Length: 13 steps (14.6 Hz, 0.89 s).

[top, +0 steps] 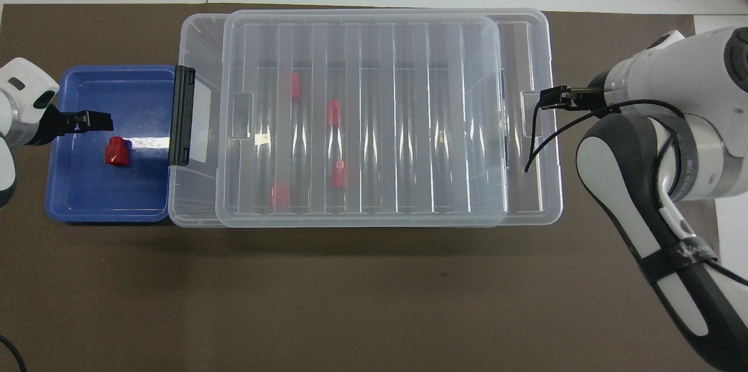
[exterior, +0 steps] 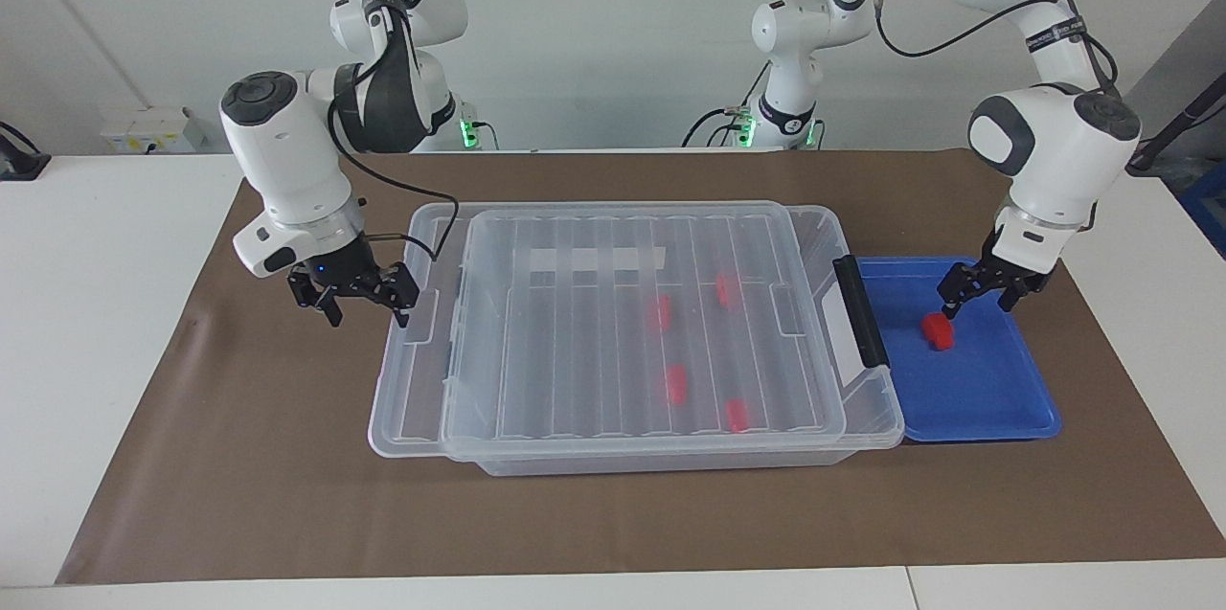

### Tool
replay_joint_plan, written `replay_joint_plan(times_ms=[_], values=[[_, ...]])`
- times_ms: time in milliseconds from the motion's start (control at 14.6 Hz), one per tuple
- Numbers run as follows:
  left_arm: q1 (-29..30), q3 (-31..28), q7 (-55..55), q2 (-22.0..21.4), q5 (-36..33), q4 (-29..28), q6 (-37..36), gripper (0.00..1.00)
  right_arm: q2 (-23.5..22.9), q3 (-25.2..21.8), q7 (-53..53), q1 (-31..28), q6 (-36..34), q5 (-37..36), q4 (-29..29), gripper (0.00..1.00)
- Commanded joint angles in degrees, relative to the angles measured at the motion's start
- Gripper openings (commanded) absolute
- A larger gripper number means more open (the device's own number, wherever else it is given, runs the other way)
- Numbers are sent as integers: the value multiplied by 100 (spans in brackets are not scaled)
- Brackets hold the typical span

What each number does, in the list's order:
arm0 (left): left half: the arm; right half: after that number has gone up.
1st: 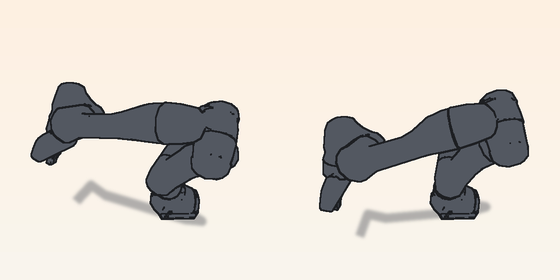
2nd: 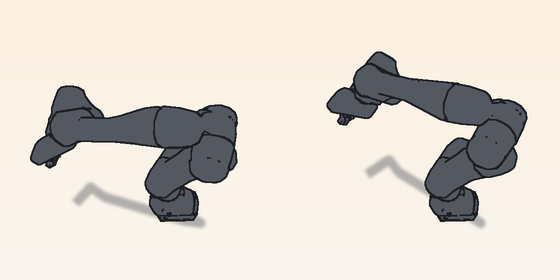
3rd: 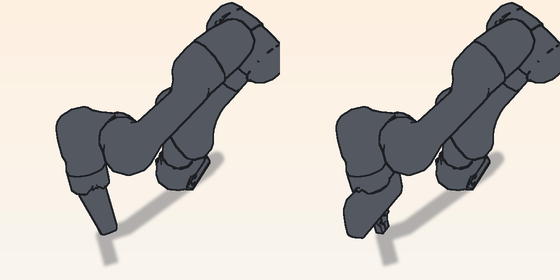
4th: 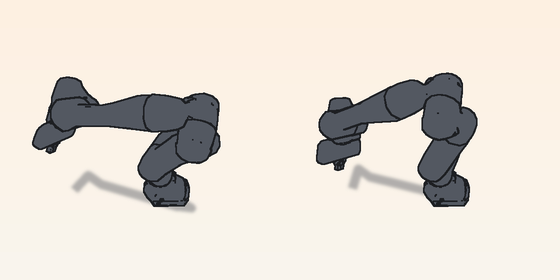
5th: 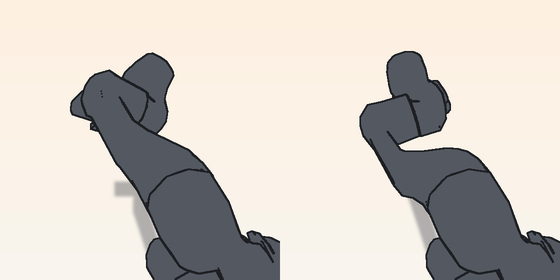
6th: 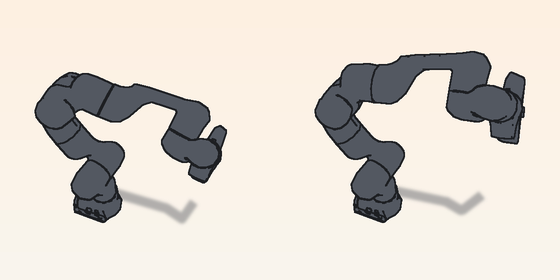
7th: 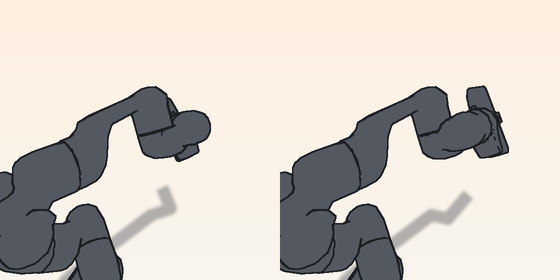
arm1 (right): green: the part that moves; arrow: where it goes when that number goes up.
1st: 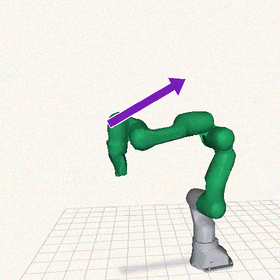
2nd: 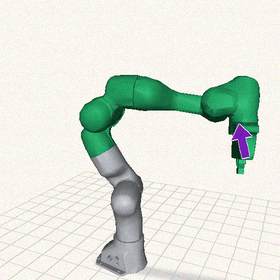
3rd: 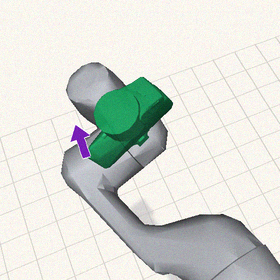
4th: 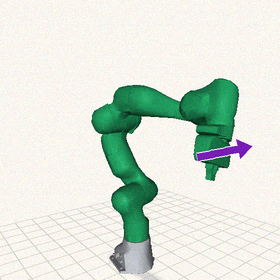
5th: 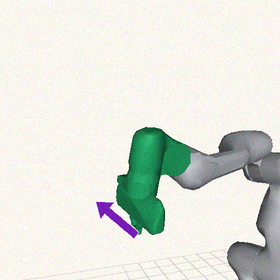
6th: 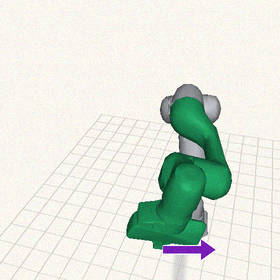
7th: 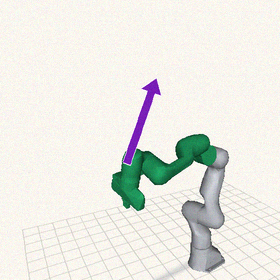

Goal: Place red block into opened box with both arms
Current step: 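Slide the lid open with the right gripper while the left gripper lifts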

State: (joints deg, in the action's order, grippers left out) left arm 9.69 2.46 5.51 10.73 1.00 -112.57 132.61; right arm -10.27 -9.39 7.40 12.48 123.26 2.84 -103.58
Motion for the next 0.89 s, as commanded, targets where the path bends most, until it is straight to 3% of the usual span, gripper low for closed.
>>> replay_joint_plan(times_ms=[0, 275, 756, 824], values=[[24, 27, 2, 228, -91, -229, 501, 100, 69, 25, -1, -141, -214, -187, 39, 100], [120, 27, 11, 562, -91, -317, 809, 100, 130, -1, -1, -255, -399, -257, 57, 100], [69, 18, 38, 580, -100, -714, 1223, 100, 227, -1, -80, -519, -540, -433, 48, 100], [42, 18, 38, 580, -100, -714, 1206, 90, 236, 7, -98, -536, -540, -433, 48, 100]])
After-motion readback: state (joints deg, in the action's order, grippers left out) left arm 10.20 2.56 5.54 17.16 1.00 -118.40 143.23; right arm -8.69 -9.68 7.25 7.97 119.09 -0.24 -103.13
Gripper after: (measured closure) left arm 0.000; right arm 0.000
